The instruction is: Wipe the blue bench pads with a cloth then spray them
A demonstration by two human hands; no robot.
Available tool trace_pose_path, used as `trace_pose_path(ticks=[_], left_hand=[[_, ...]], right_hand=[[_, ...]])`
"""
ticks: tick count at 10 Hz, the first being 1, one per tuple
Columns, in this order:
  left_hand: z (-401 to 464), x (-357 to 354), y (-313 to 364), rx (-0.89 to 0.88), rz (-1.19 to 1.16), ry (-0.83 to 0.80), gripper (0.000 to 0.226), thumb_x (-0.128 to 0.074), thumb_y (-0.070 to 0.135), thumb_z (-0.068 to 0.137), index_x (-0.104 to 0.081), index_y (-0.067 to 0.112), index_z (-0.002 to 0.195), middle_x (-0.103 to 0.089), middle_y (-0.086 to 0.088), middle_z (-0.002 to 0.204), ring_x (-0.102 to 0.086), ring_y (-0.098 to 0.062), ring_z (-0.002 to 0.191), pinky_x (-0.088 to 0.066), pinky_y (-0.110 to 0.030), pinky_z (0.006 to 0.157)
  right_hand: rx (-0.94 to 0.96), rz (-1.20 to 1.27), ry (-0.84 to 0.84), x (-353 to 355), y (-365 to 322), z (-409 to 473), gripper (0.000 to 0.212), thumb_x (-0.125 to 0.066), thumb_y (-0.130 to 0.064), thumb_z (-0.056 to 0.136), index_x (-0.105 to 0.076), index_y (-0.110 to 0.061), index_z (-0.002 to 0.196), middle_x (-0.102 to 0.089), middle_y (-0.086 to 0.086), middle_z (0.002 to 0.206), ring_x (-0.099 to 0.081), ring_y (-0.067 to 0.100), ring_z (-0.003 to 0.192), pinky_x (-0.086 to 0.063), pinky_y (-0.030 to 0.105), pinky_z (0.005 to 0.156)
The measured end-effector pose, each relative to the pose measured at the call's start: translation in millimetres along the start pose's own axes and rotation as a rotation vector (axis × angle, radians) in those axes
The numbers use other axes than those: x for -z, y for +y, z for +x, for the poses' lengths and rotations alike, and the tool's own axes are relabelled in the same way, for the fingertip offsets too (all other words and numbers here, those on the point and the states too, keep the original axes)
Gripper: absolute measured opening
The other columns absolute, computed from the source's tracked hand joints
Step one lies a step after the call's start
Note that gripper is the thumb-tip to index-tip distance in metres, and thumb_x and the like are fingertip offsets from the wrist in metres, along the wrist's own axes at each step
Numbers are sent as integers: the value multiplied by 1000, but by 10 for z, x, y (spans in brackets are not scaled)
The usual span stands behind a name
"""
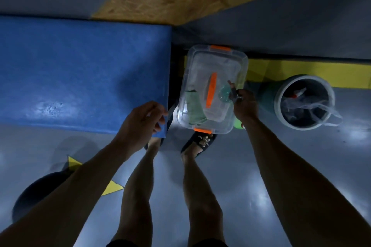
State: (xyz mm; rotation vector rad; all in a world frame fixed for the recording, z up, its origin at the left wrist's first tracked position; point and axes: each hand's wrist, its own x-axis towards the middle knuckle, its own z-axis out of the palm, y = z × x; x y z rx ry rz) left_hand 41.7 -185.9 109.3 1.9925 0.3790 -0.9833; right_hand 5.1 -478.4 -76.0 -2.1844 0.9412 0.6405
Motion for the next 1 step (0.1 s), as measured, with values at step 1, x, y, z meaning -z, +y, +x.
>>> trace_pose_path(ticks=[1], left_hand=[[-32, 4, 23, 8, -20, 18, 27, -43, 30, 102, -65, 19, 89, -67, 0, 77, -63, -9, 67, -51, -21, 61]], right_hand=[[-21, 5, -6, 60, -34, -17, 19, -53, -13, 94, -70, -19, 102, -65, 5, 115, -62, 25, 99, -41, 29, 71]])
